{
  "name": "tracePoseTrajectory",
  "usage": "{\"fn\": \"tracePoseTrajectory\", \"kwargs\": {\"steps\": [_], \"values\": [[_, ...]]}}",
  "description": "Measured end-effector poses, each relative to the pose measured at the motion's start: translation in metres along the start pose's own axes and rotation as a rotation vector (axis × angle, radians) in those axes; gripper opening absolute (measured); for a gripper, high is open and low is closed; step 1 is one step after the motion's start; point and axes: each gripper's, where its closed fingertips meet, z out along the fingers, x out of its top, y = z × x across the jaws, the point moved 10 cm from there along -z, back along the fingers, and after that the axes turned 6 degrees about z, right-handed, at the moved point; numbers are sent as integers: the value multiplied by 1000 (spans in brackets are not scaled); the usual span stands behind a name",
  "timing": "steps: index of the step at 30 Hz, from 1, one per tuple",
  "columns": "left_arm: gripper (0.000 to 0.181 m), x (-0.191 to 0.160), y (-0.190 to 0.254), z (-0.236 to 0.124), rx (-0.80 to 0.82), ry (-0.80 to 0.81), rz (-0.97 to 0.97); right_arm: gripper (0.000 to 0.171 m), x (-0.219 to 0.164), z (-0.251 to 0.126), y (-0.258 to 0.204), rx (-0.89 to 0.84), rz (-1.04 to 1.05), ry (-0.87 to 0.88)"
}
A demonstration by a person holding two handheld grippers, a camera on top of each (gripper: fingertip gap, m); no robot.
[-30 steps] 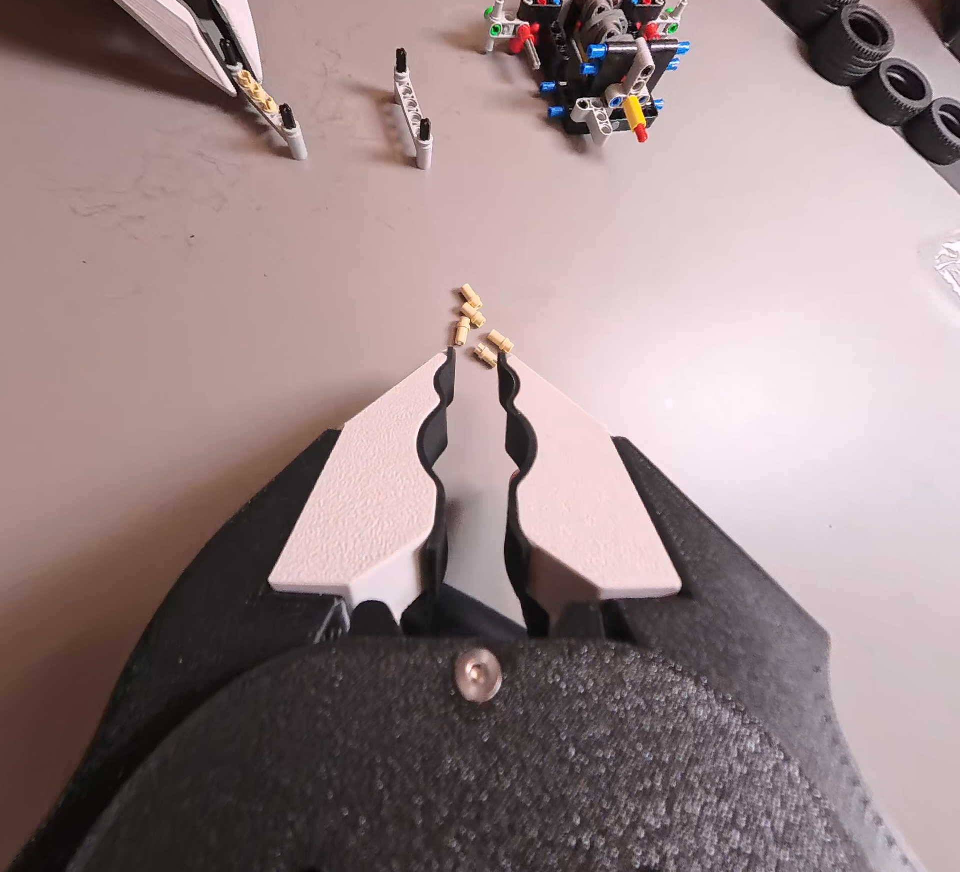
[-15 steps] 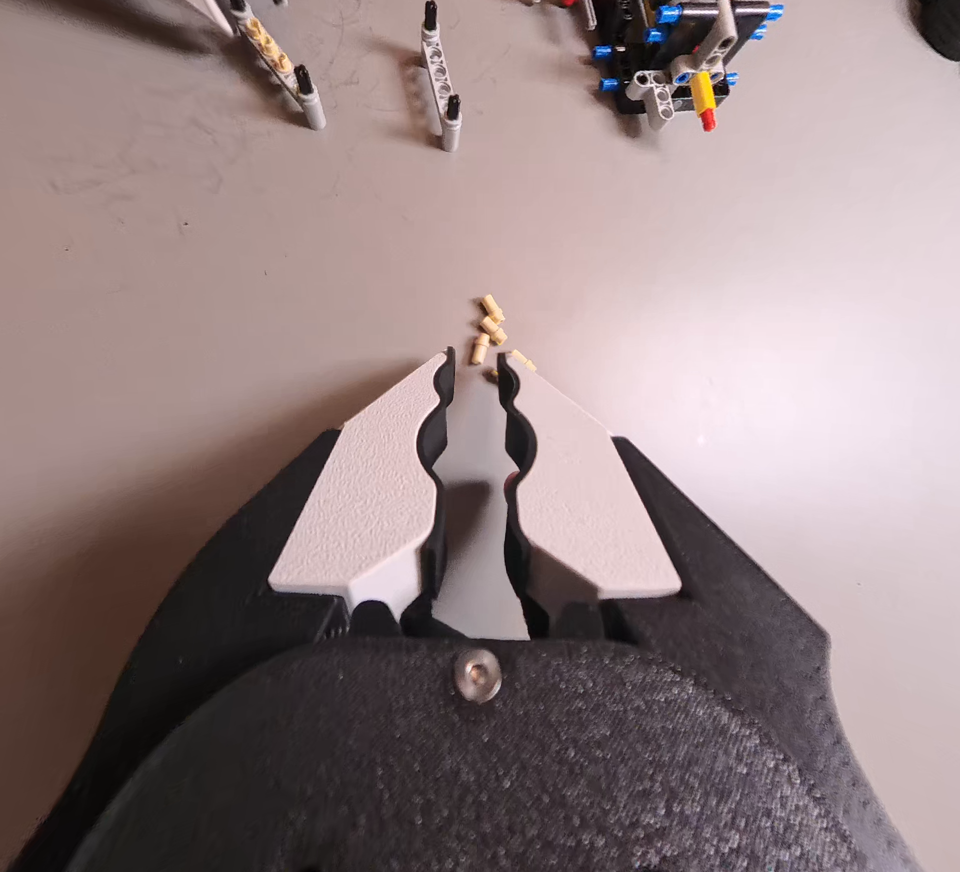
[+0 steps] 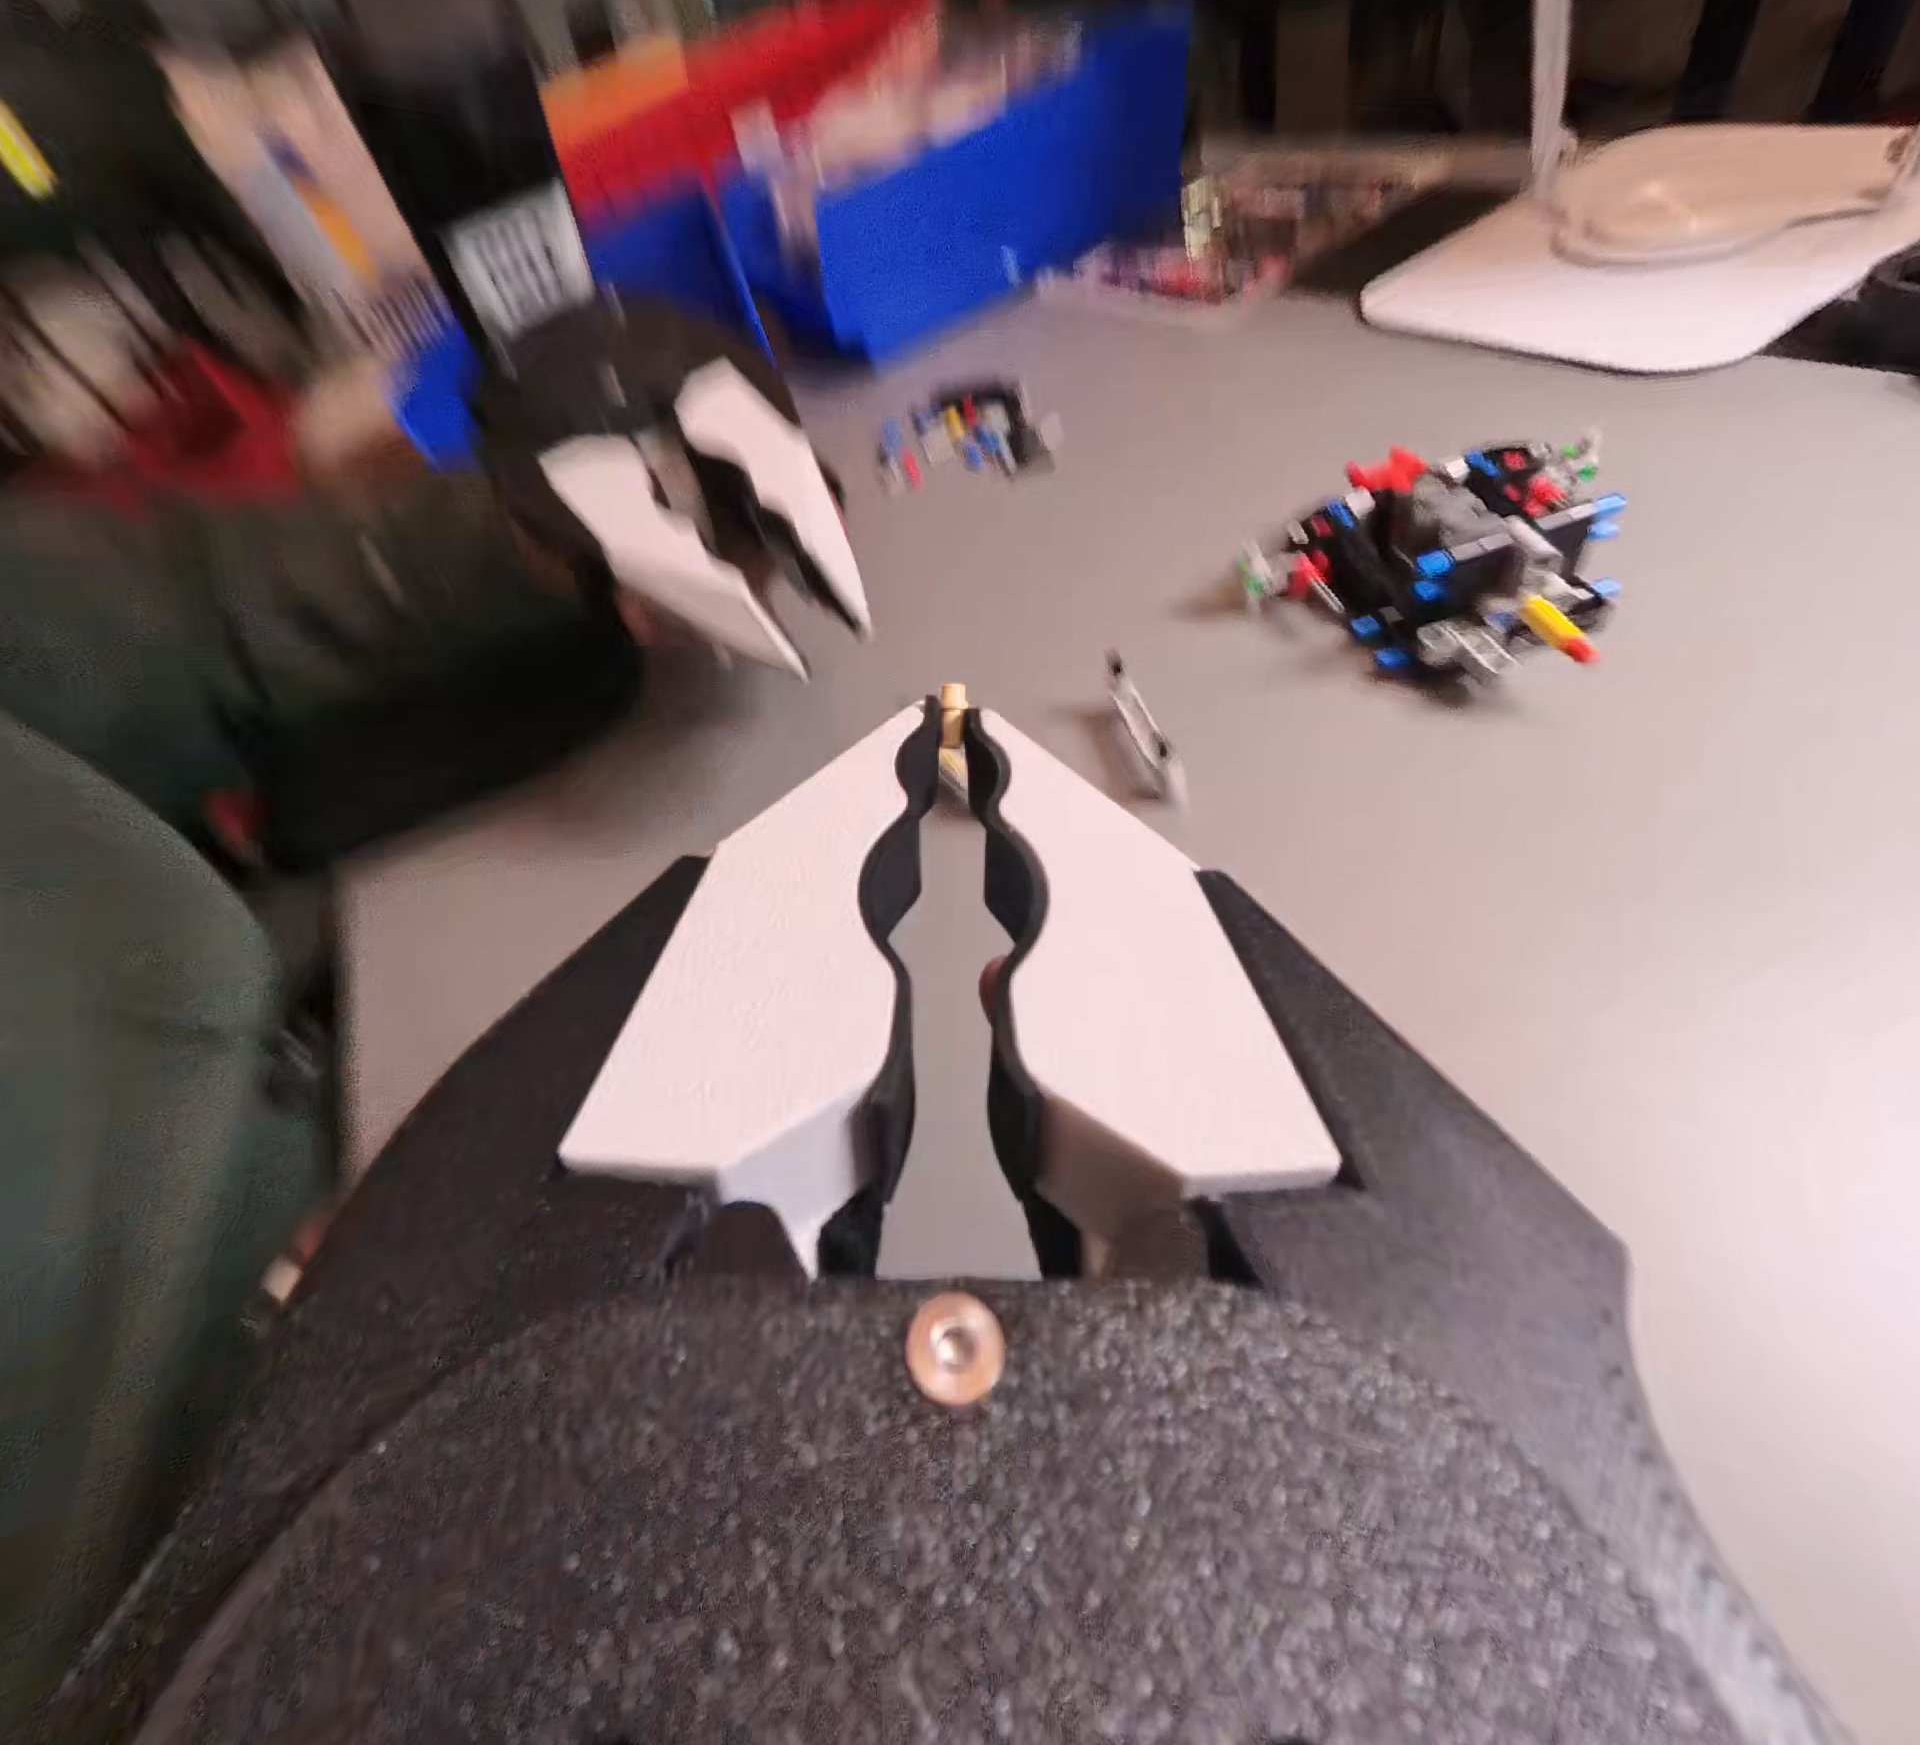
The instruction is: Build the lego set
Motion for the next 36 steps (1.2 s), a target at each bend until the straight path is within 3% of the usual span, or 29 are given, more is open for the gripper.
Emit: {"fn": "tracePoseTrajectory", "kwargs": {"steps": [3, 8, 12, 22, 30, 36], "values": [[17, 17, 14, -1, 14, 114, 16, 3, 0, 4, -22, 180, 331, 350], [19, 31, 30, -6, 152, 210, 152, 3, -21, 33, -43, 351, 633, 555], [21, 35, 35, -11, 258, 229, 291, 3, -33, 55, -51, 364, 710, 584], [16, 33, 42, -9, 302, 179, 435, 3, -41, 68, -54, 363, 742, 607], [10, 30, 42, -12, 247, 193, 482, 3, -41, 63, -53, 387, 695, 545], [10, 29, 41, -15, 109, 228, 484, 4, -34, 54, -51, 417, 568, 368]]}}
